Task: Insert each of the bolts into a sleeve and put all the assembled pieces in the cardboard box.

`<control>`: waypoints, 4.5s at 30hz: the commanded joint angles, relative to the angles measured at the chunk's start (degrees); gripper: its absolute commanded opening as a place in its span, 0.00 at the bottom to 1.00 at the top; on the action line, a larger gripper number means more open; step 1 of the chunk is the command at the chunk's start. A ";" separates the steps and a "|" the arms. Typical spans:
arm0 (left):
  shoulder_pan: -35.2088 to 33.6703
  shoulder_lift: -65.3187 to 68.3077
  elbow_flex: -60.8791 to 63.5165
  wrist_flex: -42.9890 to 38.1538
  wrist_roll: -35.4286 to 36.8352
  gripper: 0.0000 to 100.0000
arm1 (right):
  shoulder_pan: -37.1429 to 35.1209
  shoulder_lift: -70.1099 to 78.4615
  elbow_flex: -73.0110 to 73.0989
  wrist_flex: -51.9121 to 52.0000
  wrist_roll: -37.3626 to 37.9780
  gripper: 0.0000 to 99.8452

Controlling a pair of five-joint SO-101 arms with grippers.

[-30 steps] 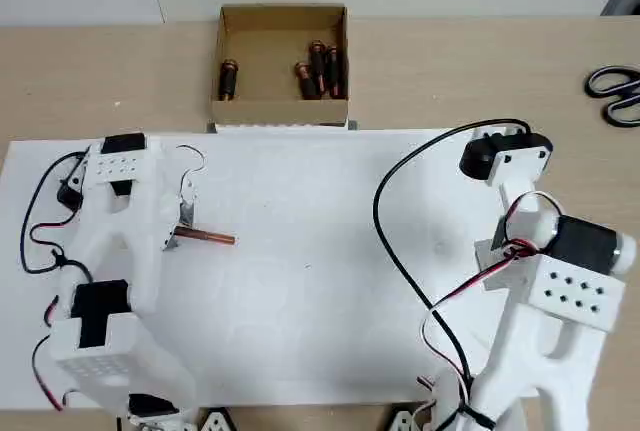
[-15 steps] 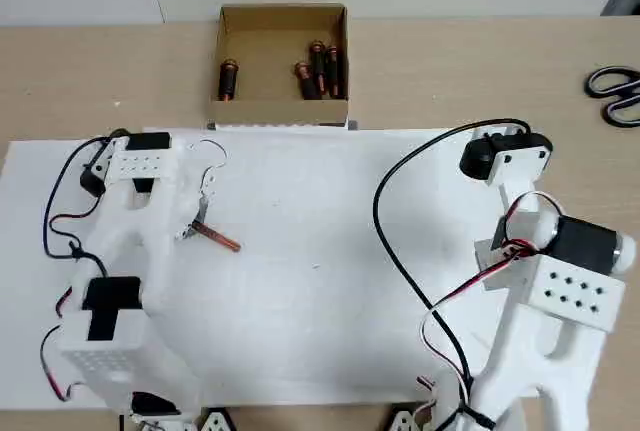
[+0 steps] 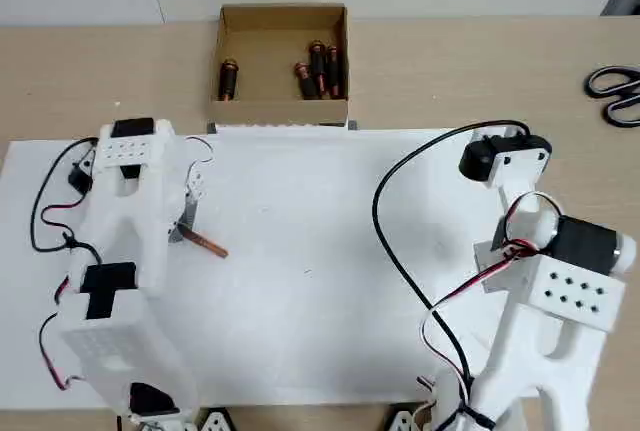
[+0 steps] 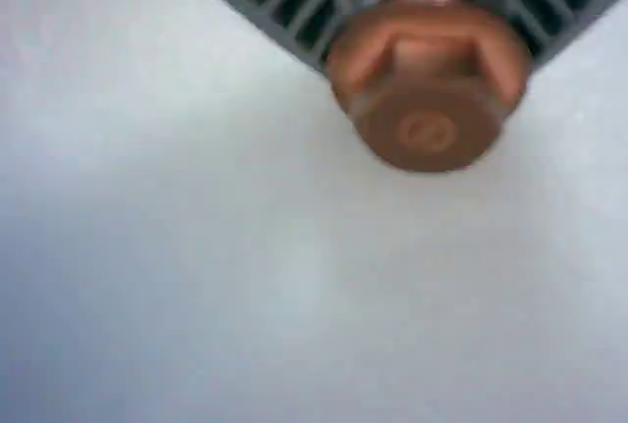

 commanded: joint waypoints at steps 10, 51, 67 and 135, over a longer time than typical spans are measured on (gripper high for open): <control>-0.26 -16.97 -14.64 7.21 -13.01 0.01 | 0.48 -1.71 -4.04 4.18 -4.48 0.00; 8.26 -75.69 14.90 -8.79 -49.67 0.01 | -17.80 -63.78 34.20 -25.54 -19.60 0.00; 8.26 -116.31 56.92 -31.21 -43.87 0.01 | -46.81 -65.10 52.13 -49.80 -19.52 0.00; 27.43 -122.02 63.08 -29.10 -24.97 0.01 | -66.51 -64.92 57.67 -58.07 -18.99 0.00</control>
